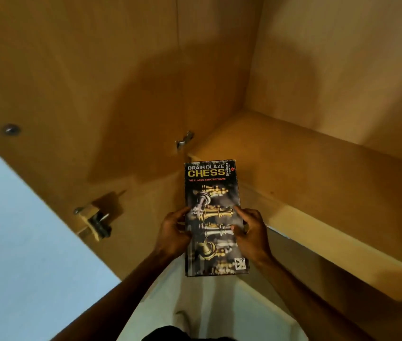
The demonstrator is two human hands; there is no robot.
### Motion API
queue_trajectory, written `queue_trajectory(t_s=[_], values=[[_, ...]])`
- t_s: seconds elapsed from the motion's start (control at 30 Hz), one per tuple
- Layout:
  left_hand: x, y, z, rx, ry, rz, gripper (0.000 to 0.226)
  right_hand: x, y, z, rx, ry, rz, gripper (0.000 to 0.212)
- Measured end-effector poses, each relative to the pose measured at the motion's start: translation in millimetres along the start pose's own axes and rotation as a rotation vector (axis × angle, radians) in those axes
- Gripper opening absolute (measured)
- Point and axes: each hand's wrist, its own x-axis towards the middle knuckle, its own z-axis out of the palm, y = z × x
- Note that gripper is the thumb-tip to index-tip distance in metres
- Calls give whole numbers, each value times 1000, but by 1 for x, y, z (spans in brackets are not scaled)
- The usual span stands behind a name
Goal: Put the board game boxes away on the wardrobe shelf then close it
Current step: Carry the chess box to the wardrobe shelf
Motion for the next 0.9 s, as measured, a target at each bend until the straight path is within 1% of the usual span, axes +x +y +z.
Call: queue_trajectory(t_s=[0.07, 0.17, 0.2, 0.27, 0.3, 0.37, 0.4, 0.47, 0.5, 0.53, 0.57, 0.6, 0.63, 0.67, 0.7, 0.73, 0.77, 0.83, 0.87, 0.9], values=[[50, 7, 8, -17, -30, 1, 56, 45, 3, -5, -21, 24, 17, 59], [102, 18, 14, -78, -57, 5, 55, 96, 6, -11, -62, 57, 15, 59], [159, 15, 31, -76, -49, -15, 54, 151, 20, -18, -44, 48, 36, 59], [210, 17, 43, -109, -50, -67, 54, 198, 21, -31, -2, 25, 56, 57], [226, 17, 46, -120, -44, -98, 56, 208, 15, -35, 14, 10, 79, 55], [242, 11, 45, -32, -85, -103, 59, 214, 4, -35, 60, -13, 67, 55], [251, 12, 48, 22, -121, -94, 61, 220, 1, -36, 64, -32, 47, 50], [260, 8, 45, 24, -264, -76, 68, 225, 2, -33, 54, -49, 16, 47], [266, 6, 44, 7, -352, -47, 75, 230, 11, -33, 35, -35, 18, 46], [277, 2, 45, 14, -434, -16, 87, 244, 21, -36, -9, -42, 40, 43], [294, 0, 52, 65, -491, 17, 102, 265, 29, -41, -62, -55, 57, 38], [303, 4, 52, 205, -538, 56, 117, 276, 35, -45, -114, -61, 72, 35], [314, 6, 51, 394, -555, 108, 126, 287, 43, -48, -137, -67, 67, 33], [320, 10, 48, 586, -554, 148, 129, 294, 48, -49, -162, -95, 50, 33], [327, 13, 46, 729, -515, 155, 124, 300, 52, -50, -174, -103, 13, 31], [331, 16, 44, 805, -453, 155, 113, 302, 53, -50, -171, -102, -20, 29], [333, 17, 43, 829, -375, 162, 95, 305, 55, -49, -160, -108, -62, 28], [336, 11, 45, 778, -194, 198, 50, 308, 55, -47, -145, -207, -143, 30], [335, 9, 47, 763, -122, 201, 40, 310, 56, -44, -171, -276, -182, 32], [333, 7, 50, 754, -73, 186, 41, 313, 58, -40, -221, -334, -221, 32]])
